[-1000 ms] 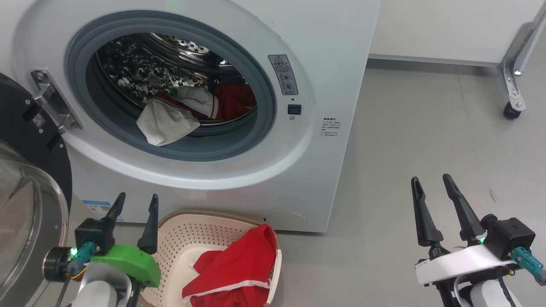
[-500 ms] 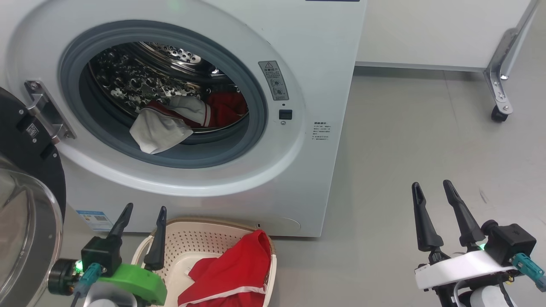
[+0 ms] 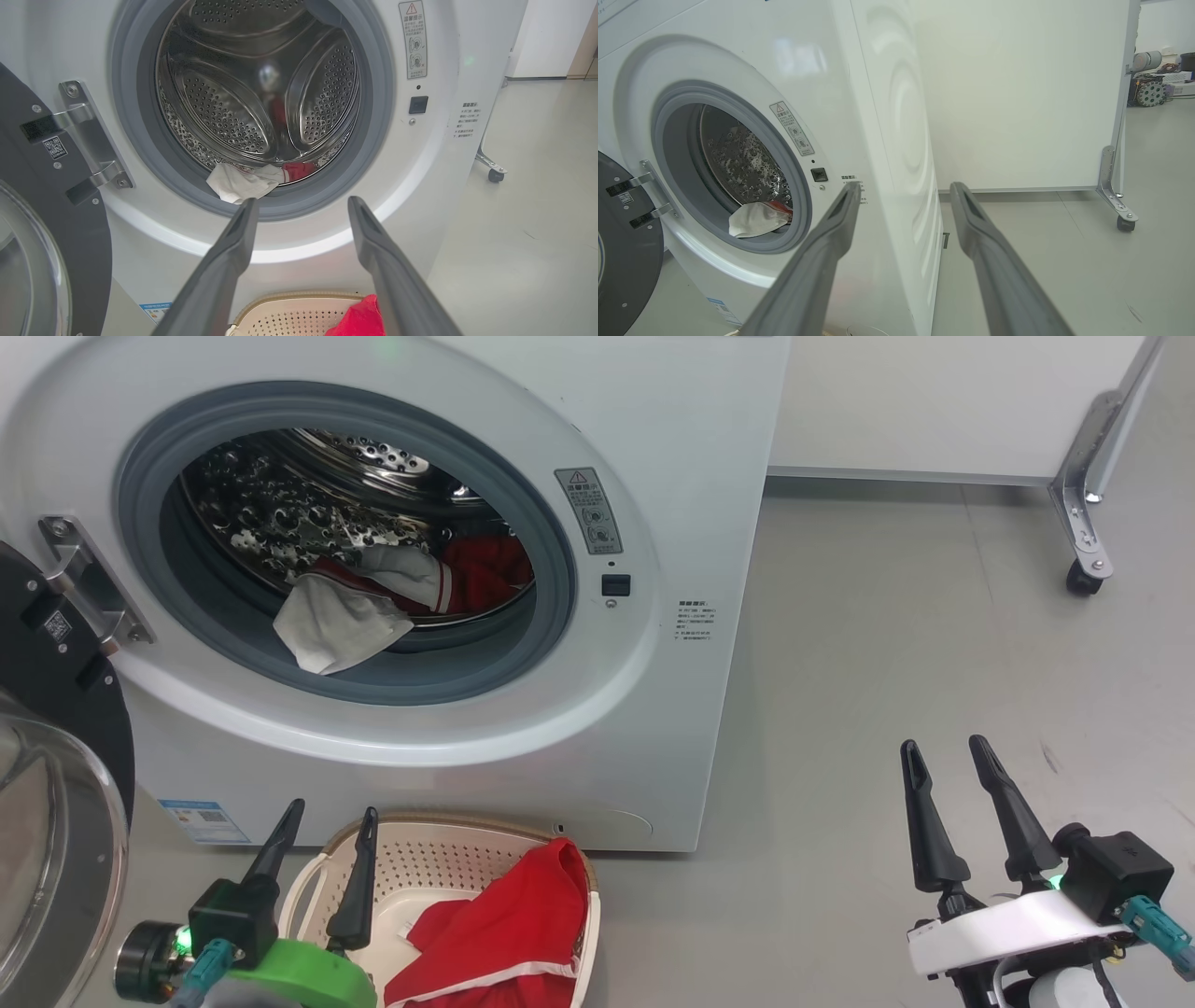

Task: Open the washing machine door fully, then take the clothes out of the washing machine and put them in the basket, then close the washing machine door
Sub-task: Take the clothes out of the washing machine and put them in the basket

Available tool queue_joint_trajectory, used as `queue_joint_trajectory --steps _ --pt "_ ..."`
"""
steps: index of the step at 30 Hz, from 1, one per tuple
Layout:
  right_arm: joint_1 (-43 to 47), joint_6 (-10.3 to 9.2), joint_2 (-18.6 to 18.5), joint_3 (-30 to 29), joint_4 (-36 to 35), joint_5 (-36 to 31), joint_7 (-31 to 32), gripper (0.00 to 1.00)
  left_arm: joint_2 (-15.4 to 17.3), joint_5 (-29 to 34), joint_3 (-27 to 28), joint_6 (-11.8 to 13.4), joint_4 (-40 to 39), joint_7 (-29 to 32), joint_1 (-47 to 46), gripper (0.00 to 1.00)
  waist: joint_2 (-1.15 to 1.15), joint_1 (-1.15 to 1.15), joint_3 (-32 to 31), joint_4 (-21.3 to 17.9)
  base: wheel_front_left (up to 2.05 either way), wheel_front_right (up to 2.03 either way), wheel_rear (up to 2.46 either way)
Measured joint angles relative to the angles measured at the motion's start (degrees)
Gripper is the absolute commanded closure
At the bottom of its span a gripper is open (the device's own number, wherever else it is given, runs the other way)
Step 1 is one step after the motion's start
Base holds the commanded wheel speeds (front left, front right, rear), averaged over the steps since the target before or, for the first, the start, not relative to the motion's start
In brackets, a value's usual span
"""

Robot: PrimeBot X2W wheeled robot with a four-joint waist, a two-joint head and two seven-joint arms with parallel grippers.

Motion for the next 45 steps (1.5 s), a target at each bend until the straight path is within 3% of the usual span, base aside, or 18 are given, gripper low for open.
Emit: queue_joint_trajectory --steps 30,45 --pt "0.0 0.00 -0.2 0.6 -0.5 -0.1 0.0 0.00 -0.5 0.3 0.6 -0.1 -3.6 0.0 1.7 0.00 0.00 0.00 1.4 -0.5 0.00 0.00 0.00" --pt "-0.3 0.00 -1.0 2.2 -1.6 -0.2 0.0 0.00 0.3 2.1 1.7 1.0 -4.0 0.8 0.4 0.00 0.00 0.00 7.5 -2.8 0.00 0.00 0.00"
